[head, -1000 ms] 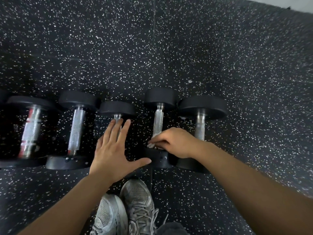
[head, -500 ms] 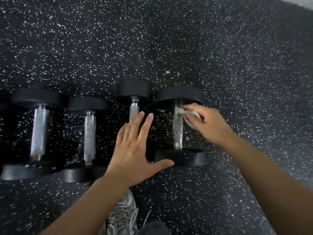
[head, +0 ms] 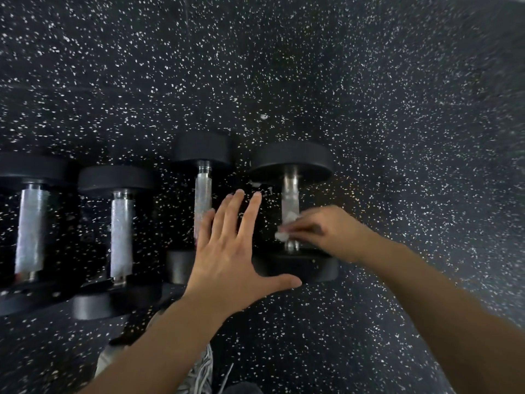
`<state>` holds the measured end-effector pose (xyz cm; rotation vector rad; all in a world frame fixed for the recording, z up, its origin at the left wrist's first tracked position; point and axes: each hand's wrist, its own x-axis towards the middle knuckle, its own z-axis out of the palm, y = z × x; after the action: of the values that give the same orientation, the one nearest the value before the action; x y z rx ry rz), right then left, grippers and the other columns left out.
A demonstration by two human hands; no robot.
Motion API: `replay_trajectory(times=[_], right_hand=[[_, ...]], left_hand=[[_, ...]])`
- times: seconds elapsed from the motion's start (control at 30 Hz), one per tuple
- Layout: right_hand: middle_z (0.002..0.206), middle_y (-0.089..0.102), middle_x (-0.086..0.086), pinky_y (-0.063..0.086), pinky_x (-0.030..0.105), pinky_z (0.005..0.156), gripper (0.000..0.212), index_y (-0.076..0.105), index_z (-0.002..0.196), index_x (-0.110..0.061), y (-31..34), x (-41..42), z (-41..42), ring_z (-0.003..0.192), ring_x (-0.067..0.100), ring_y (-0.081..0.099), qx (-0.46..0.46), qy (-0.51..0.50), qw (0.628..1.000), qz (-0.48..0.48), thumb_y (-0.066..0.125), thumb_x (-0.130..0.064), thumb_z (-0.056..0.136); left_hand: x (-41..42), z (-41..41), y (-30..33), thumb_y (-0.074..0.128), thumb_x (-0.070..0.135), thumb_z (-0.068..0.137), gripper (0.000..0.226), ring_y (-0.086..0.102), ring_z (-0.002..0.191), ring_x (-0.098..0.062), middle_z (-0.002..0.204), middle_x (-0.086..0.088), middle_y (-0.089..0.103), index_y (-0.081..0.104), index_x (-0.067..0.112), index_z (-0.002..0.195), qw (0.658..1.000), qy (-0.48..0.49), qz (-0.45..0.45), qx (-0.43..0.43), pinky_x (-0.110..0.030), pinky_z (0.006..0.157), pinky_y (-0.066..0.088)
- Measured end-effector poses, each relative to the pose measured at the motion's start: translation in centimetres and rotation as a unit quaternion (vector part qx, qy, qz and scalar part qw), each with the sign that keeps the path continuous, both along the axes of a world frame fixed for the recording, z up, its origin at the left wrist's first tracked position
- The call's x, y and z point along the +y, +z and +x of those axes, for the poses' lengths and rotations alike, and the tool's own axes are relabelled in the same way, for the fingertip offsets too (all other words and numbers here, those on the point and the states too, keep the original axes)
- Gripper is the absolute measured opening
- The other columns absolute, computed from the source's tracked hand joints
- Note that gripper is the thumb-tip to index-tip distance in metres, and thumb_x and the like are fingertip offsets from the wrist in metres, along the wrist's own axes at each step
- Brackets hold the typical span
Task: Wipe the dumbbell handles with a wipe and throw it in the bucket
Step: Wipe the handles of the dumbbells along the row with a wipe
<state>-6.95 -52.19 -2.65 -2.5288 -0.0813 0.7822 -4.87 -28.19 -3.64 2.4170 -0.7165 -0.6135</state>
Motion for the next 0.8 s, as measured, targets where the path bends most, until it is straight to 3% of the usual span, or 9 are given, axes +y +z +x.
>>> replay_trajectory(times=[0.1, 0.23, 0.33, 0.4, 0.47, 0.53, 0.6, 0.7, 0.8], right_hand=[[0.118, 0.072, -0.020, 0.052, 0.026, 0.093, 0.030, 0.069, 0.121, -0.045, 0.7, -0.6, 0.2, 0.101, -0.001, 0.066, 0.051, 0.032, 0.998, -0.029, 0.054, -0.055, 0.096], [0.116, 0.074, -0.012, 0.055, 0.027, 0.082, 0.040, 0.068, 0.123, -0.041, -0.2, -1.5, 1.4, 0.095, 0.008, 0.070, -0.115, -0.094, 0.988, -0.041, 0.048, -0.060, 0.094], [0.108, 0.075, -0.006, 0.050, 0.027, 0.071, 0.036, 0.070, 0.123, -0.036, -0.9, -2.4, 1.7, 0.087, 0.013, 0.069, -0.163, -0.142, 0.975, -0.047, 0.051, -0.051, 0.096], [0.117, 0.073, -0.007, 0.054, 0.028, 0.082, 0.037, 0.069, 0.124, -0.038, -1.0, -2.8, 0.9, 0.096, 0.010, 0.069, -0.137, -0.099, 0.984, -0.055, 0.049, -0.052, 0.097], [0.121, 0.071, -0.012, 0.055, 0.029, 0.091, 0.043, 0.068, 0.124, -0.040, -0.3, -2.9, -0.1, 0.100, 0.001, 0.065, -0.049, -0.050, 0.997, -0.041, 0.045, -0.061, 0.094], [0.118, 0.073, -0.016, 0.055, 0.029, 0.092, 0.046, 0.069, 0.121, -0.042, 0.4, -3.2, -0.8, 0.098, -0.001, 0.066, 0.048, -0.019, 0.998, -0.030, 0.046, -0.067, 0.090], [0.117, 0.074, -0.017, 0.055, 0.030, 0.092, 0.038, 0.069, 0.120, -0.044, 0.7, -3.6, -0.9, 0.098, 0.000, 0.068, 0.071, 0.002, 0.997, -0.038, 0.052, -0.062, 0.092], [0.114, 0.075, -0.016, 0.058, 0.033, 0.087, 0.036, 0.066, 0.114, -0.054, 0.2, -4.0, -0.4, 0.094, 0.004, 0.070, -0.006, -0.093, 0.995, -0.040, 0.050, -0.072, 0.087], [0.114, 0.076, -0.011, 0.058, 0.036, 0.083, 0.039, 0.070, 0.118, -0.046, -0.9, -4.6, 0.4, 0.096, 0.011, 0.072, -0.137, -0.182, 0.971, -0.073, 0.050, -0.067, 0.091]], left_hand=[[-1.3, -0.6, 0.2, 0.042, 0.106, 0.053, 0.143, -0.016, 0.156, -0.015, 0.171, 0.002, -0.012, -0.018, 0.032, 0.159, 1.000, 0.010, -0.005, 0.005, -0.048, 0.127, -0.004], [-3.1, -1.4, 0.6, 0.036, 0.107, 0.055, 0.140, -0.017, 0.156, -0.016, 0.171, 0.001, -0.014, -0.020, 0.031, 0.159, 1.000, 0.007, -0.011, 0.012, -0.049, 0.127, -0.003], [-3.4, -1.8, 0.7, 0.032, 0.103, 0.065, 0.130, -0.013, 0.157, -0.017, 0.172, 0.000, -0.009, -0.015, 0.029, 0.160, 1.000, 0.005, -0.025, 0.007, -0.049, 0.127, -0.001], [-3.0, -1.9, 0.4, 0.033, 0.098, 0.074, 0.121, -0.009, 0.157, -0.017, 0.172, -0.001, -0.004, -0.012, 0.028, 0.161, 0.999, 0.006, -0.037, -0.002, -0.049, 0.127, 0.002], [-2.6, -1.9, -0.2, 0.037, 0.093, 0.079, 0.115, -0.006, 0.157, -0.016, 0.172, -0.001, -0.001, -0.011, 0.028, 0.162, 0.999, 0.005, -0.047, -0.007, -0.048, 0.128, 0.002], [-2.7, -2.0, -0.8, 0.041, 0.091, 0.080, 0.115, -0.004, 0.157, -0.017, 0.172, -0.001, 0.000, -0.010, 0.029, 0.162, 0.999, -0.008, -0.054, -0.004, -0.047, 0.128, 0.001], [-3.5, -2.2, -1.1, 0.044, 0.091, 0.078, 0.117, -0.002, 0.158, -0.017, 0.171, -0.001, 0.002, -0.006, 0.028, 0.162, 0.998, -0.013, -0.064, 0.004, -0.049, 0.128, 0.004], [-5.2, -2.5, -1.1, 0.045, 0.096, 0.072, 0.124, -0.005, 0.157, -0.017, 0.172, -0.001, -0.001, -0.008, 0.028, 0.162, 0.998, -0.007, -0.064, 0.019, -0.050, 0.128, 0.002], [-6.7, -3.0, -0.8, 0.045, 0.099, 0.068, 0.130, -0.008, 0.157, -0.017, 0.172, -0.001, -0.005, -0.011, 0.028, 0.161, 0.998, 0.001, -0.063, 0.028, -0.047, 0.128, -0.002]])
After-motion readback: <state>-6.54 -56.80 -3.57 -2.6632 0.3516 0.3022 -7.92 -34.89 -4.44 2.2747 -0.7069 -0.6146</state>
